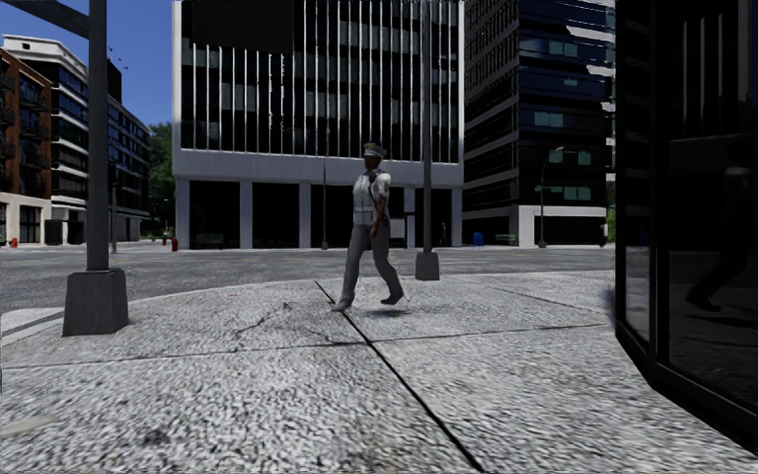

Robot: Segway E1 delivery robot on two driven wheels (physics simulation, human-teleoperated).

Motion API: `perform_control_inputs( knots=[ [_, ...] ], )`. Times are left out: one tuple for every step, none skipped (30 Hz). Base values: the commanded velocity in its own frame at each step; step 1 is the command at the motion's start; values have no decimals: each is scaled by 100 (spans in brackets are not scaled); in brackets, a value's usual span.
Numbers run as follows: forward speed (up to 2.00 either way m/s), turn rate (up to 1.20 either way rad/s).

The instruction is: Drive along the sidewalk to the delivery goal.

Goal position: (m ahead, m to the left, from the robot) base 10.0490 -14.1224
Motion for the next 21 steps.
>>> perform_control_inputs(
  knots=[
    [200, -52],
    [200, -55],
    [200, -55],
    [200, -56],
    [200, -56],
    [200, -56],
    [200, -56],
    [200, -56],
    [200, -56],
    [200, -56],
    [200, -56],
    [200, -56],
    [200, -56],
    [200, -58],
    [200, -66],
    [200, -66],
    [200, -68],
    [200, -68],
    [200, -69],
    [200, -69],
    [200, -69]
  ],
)
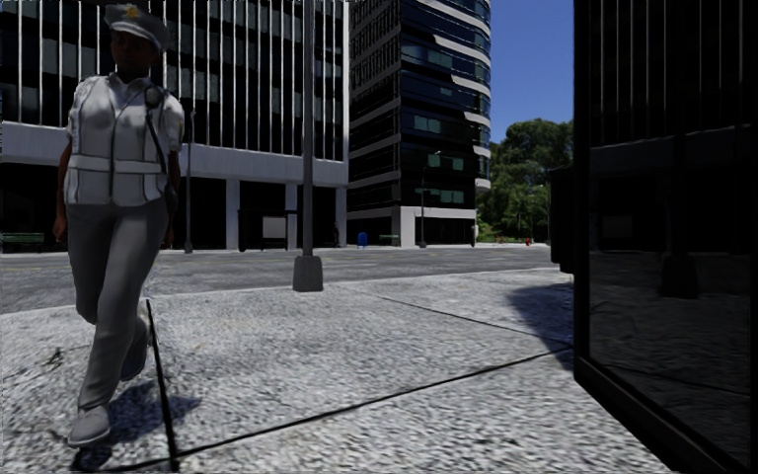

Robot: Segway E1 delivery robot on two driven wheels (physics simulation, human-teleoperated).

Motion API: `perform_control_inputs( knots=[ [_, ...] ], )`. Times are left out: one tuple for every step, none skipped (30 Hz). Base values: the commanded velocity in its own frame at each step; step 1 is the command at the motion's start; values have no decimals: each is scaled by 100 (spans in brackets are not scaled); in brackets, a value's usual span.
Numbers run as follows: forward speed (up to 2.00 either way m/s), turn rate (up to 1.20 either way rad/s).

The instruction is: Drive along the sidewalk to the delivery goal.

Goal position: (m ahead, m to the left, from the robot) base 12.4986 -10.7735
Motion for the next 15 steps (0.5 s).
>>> perform_control_inputs(
  knots=[
    [200, -69],
    [200, -68],
    [200, -68],
    [200, -67],
    [200, -67],
    [200, -67],
    [200, -65],
    [200, -22],
    [200, 0],
    [200, 0],
    [200, 0],
    [200, 0],
    [200, 0],
    [200, 0],
    [200, 0]
  ],
)
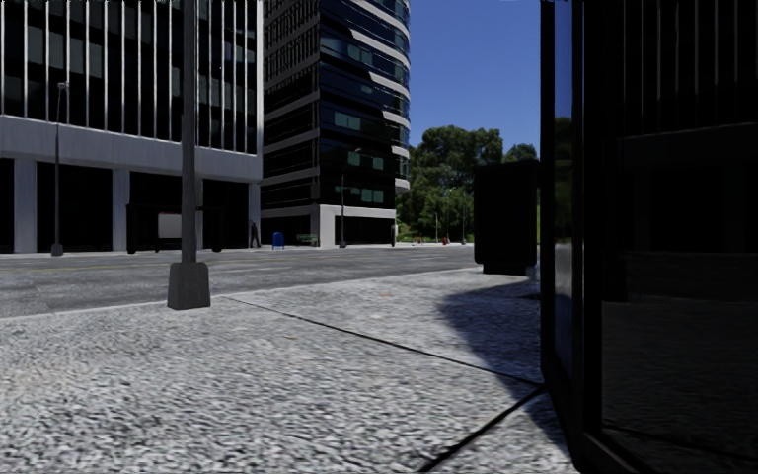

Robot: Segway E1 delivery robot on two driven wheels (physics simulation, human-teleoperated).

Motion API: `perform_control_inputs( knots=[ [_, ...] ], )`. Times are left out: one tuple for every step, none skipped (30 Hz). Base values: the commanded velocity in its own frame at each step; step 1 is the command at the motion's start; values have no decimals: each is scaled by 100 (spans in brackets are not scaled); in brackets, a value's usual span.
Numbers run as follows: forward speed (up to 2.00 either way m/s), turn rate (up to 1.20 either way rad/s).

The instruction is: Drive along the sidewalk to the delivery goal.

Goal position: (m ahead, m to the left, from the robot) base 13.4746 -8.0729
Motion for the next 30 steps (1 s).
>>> perform_control_inputs(
  knots=[
    [200, 0],
    [200, 0],
    [200, 0],
    [200, 0],
    [200, 0],
    [200, 0],
    [200, 0],
    [200, 0],
    [200, 0],
    [200, 0],
    [200, 0],
    [200, 0],
    [200, 0],
    [200, 0],
    [200, -23],
    [200, -35],
    [200, -38],
    [195, -40],
    [195, -40],
    [183, -48],
    [178, -54],
    [173, -56],
    [171, -56],
    [170, -57],
    [170, -57],
    [170, -57],
    [170, -57],
    [170, -60],
    [170, -63],
    [170, -63]
  ],
)
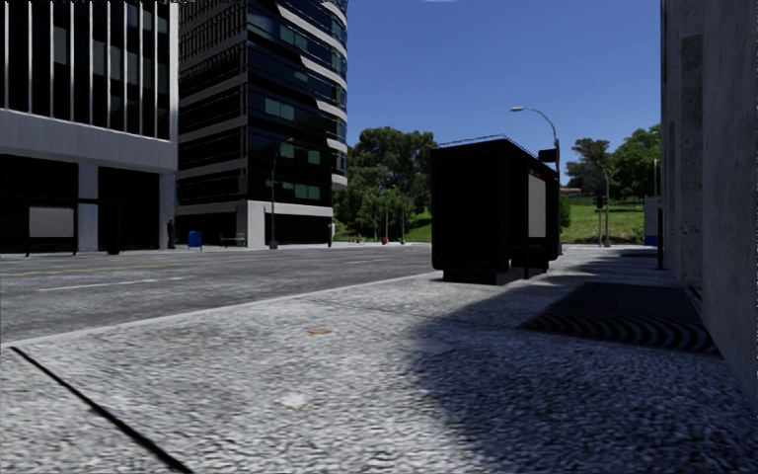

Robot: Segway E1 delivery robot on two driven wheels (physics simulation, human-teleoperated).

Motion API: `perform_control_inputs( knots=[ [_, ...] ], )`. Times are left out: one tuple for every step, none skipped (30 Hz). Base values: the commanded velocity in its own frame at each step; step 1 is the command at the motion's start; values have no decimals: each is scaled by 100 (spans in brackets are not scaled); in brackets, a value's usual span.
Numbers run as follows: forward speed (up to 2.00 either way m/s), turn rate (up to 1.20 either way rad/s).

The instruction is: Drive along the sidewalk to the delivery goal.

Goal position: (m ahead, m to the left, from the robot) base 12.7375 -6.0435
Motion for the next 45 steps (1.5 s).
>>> perform_control_inputs(
  knots=[
    [170, -64],
    [170, -64],
    [170, -64],
    [170, -64],
    [170, -64],
    [170, -64],
    [170, -62],
    [170, -62],
    [170, -61],
    [171, -61],
    [171, -61],
    [172, -59],
    [172, -59],
    [172, -57],
    [172, -57],
    [172, -57],
    [172, -55],
    [172, -55],
    [172, -55],
    [172, -54],
    [172, -53],
    [172, -53],
    [172, -53],
    [172, -53],
    [181, -53],
    [200, -53],
    [200, -53],
    [200, -53],
    [200, -53],
    [200, -53],
    [200, -53],
    [200, -51],
    [200, -48],
    [200, -48],
    [200, -48],
    [200, -47],
    [200, -47],
    [200, 0],
    [200, 0],
    [200, 0],
    [200, 0],
    [200, 0],
    [200, 0],
    [200, 0],
    [200, 0]
  ],
)
